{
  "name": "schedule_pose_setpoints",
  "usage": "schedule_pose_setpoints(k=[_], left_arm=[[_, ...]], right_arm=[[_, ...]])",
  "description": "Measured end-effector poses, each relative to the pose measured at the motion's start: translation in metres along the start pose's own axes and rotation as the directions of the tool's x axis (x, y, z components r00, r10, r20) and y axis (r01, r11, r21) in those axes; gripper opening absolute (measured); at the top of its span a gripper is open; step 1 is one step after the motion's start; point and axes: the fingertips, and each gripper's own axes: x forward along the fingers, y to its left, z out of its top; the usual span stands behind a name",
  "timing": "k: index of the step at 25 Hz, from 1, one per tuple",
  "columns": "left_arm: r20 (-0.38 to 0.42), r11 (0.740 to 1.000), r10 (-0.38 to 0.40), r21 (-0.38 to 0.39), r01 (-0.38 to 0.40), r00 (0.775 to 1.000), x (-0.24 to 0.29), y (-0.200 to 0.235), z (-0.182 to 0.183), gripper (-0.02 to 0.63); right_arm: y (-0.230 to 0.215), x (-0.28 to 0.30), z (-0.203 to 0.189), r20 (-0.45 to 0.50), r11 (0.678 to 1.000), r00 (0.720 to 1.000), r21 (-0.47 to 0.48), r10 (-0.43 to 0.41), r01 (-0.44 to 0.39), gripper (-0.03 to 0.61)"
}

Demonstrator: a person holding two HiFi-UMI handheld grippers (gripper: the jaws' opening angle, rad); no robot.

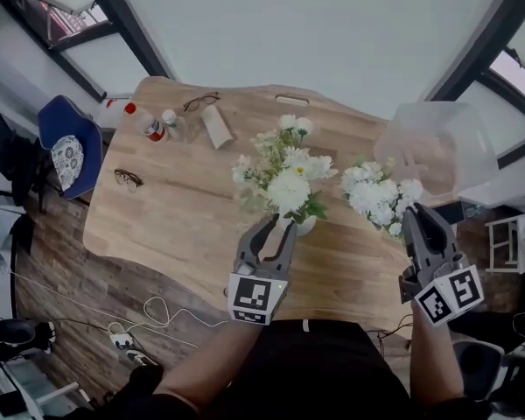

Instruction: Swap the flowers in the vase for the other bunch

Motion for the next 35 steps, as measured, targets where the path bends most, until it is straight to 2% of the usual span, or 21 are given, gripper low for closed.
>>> schedule_pose_setpoints(k=[3, 9, 18, 23, 31, 35], left_arm=[[-0.011, 1.0, 0.003, -0.031, -0.003, 1.0, 0.006, -0.002, -0.003, 0.14], [-0.024, 0.998, -0.04, -0.054, 0.039, 0.999, 0.026, -0.014, 0.002, 0.236], [-0.03, 0.998, -0.026, -0.063, 0.024, 0.999, 0.045, -0.01, 0.007, 0.244], [-0.056, 0.997, -0.056, -0.052, 0.053, 0.997, 0.052, -0.017, -0.001, 0.244], [-0.062, 0.994, -0.105, 0.02, 0.106, 0.993, 0.061, -0.037, -0.012, 0.244], [-0.072, 0.991, -0.127, 0.022, 0.128, 0.989, 0.065, -0.046, -0.015, 0.244]], right_arm=[[-0.008, 0.001, -0.001, -0.012, 1.0, 1.0, 0.005, 0.016, -0.016, 0.066], [-0.017, 0.008, 0.004, -0.024, 1.0, 0.999, 0.004, 0.027, -0.027, 0.066], [-0.017, 0.011, 0.007, -0.022, 0.999, 0.999, 0.012, 0.038, -0.038, 0.066], [-0.024, 0.009, 0.004, -0.028, 1.0, 0.999, 0.018, 0.026, -0.026, 0.066], [-0.027, 0.008, -0.006, -0.034, 0.999, 0.999, 0.026, 0.02, -0.019, 0.066], [-0.029, 0.007, -0.008, -0.034, 0.999, 0.999, 0.031, 0.015, -0.014, 0.066]])
